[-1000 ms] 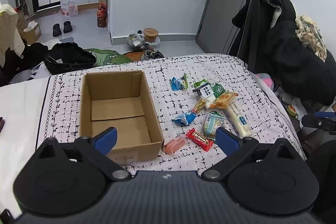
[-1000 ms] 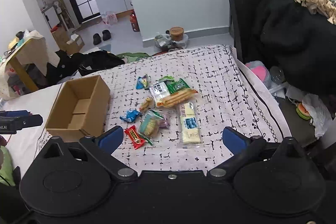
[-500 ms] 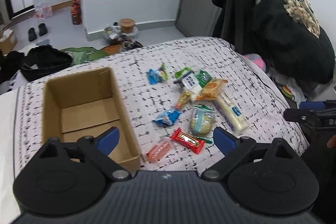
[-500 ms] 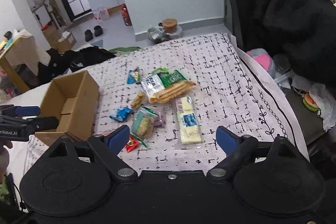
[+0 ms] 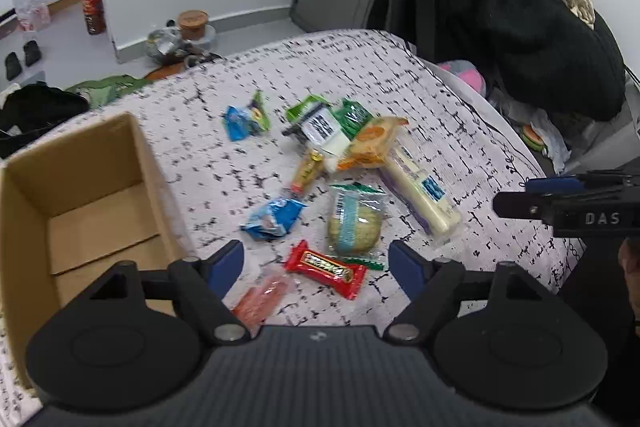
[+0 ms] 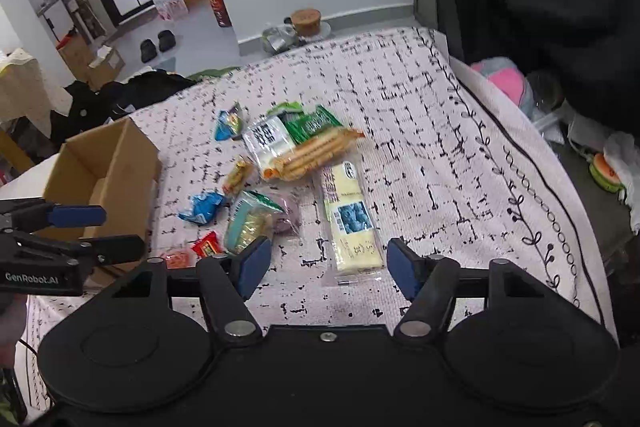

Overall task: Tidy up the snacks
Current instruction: 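Reach the left tool to the red candy bar while the right tool reaches the yellow cake pack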

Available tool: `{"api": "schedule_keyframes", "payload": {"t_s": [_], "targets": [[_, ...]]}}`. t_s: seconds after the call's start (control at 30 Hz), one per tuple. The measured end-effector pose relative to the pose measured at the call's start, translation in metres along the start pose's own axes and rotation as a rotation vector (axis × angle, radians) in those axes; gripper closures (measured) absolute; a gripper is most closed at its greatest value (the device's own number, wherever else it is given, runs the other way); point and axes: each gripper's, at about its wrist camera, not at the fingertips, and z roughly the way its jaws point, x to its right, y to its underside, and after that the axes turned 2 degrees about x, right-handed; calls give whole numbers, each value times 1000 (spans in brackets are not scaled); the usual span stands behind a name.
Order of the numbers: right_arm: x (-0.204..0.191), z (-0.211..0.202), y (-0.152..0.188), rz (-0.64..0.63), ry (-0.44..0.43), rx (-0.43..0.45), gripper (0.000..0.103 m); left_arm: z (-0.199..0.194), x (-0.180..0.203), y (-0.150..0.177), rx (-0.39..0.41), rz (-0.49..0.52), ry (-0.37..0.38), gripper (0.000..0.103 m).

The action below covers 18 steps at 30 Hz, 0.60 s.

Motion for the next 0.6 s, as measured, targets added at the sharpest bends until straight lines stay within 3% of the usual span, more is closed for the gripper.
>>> {"api": "schedule_keyframes", "payload": {"t_s": [0.17,0.4,0.6], "targets": [[0,18,2,0,21,-33,43,26,-2,3,-32,-44,44,32],[3,35,2,26,45,-52,45,57,0,8,-83,-30,66,32],[10,48,5,37,71,-53,46,78,3,10,-110,-29,40,32]]}}
